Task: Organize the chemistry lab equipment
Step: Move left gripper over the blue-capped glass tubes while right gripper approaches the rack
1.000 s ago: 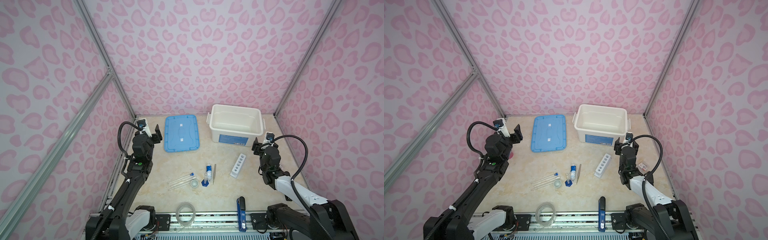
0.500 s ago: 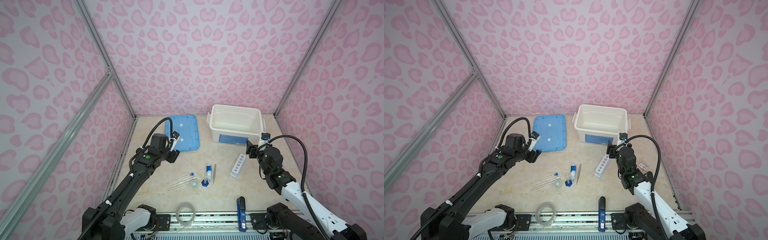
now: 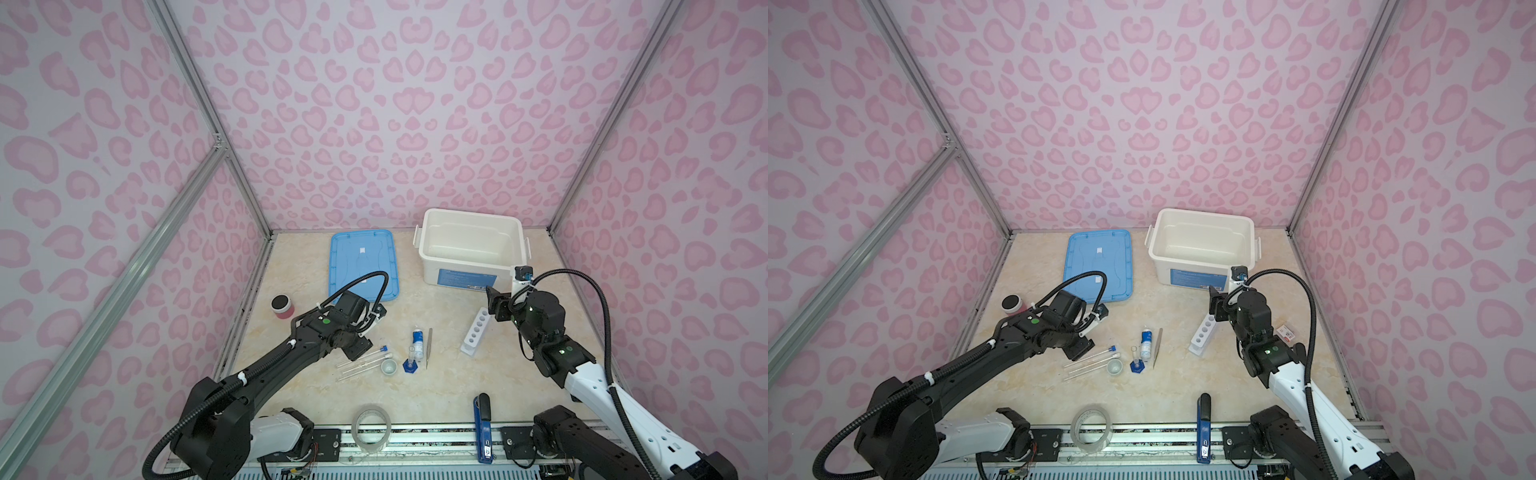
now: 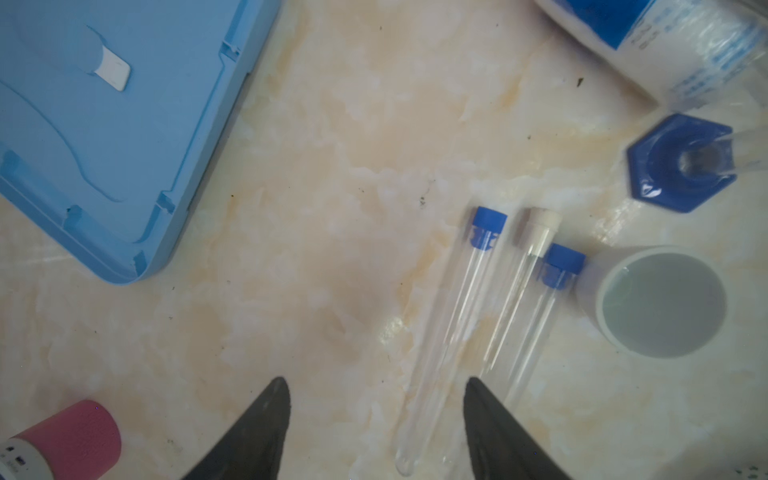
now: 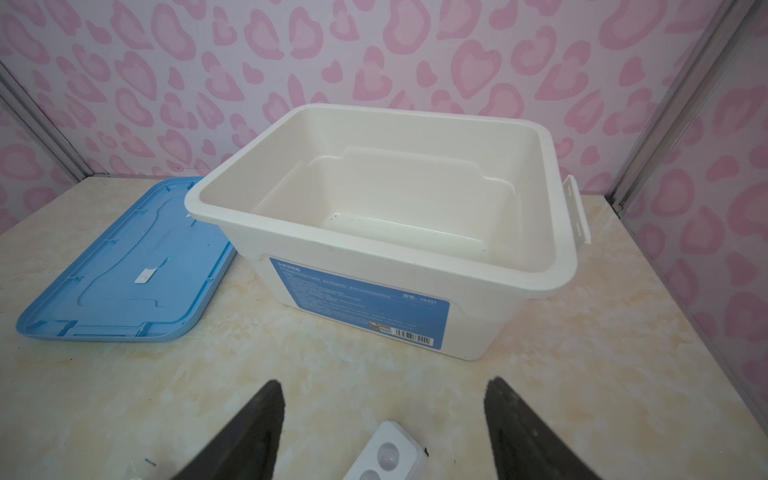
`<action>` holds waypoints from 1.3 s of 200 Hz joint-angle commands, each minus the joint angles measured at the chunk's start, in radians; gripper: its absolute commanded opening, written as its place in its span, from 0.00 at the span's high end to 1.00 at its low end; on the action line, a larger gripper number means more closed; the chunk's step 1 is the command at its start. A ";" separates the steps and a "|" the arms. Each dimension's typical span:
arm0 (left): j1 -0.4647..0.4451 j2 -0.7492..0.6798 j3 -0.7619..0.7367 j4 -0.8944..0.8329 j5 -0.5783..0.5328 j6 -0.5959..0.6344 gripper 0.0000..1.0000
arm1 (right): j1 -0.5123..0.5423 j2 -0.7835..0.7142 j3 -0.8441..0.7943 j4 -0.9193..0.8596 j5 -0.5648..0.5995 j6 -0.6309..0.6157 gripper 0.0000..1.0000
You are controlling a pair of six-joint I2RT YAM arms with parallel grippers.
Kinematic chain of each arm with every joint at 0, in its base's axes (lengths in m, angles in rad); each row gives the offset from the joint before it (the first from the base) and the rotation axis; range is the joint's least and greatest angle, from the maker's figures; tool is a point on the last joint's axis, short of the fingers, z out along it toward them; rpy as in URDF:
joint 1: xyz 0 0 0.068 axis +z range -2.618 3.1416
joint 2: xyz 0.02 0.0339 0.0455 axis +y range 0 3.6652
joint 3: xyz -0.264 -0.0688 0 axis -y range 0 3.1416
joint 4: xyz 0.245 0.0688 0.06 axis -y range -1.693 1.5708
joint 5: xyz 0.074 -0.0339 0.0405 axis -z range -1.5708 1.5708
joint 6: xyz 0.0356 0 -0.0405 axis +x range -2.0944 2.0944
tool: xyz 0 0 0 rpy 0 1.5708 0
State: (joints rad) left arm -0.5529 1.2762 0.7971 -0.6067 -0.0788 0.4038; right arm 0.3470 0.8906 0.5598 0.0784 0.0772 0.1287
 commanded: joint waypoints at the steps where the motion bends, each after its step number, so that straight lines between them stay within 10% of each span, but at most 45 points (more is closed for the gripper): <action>1: -0.012 0.034 0.003 0.007 -0.022 -0.003 0.32 | 0.001 0.011 -0.011 0.011 -0.014 0.011 0.24; 260: -0.058 0.251 0.051 0.050 0.010 -0.007 0.39 | 0.001 0.088 -0.011 0.027 -0.008 0.024 0.27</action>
State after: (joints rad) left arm -0.6109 1.5059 0.8364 -0.5709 -0.0746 0.3943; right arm 0.3470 0.9722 0.5533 0.0849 0.0631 0.1467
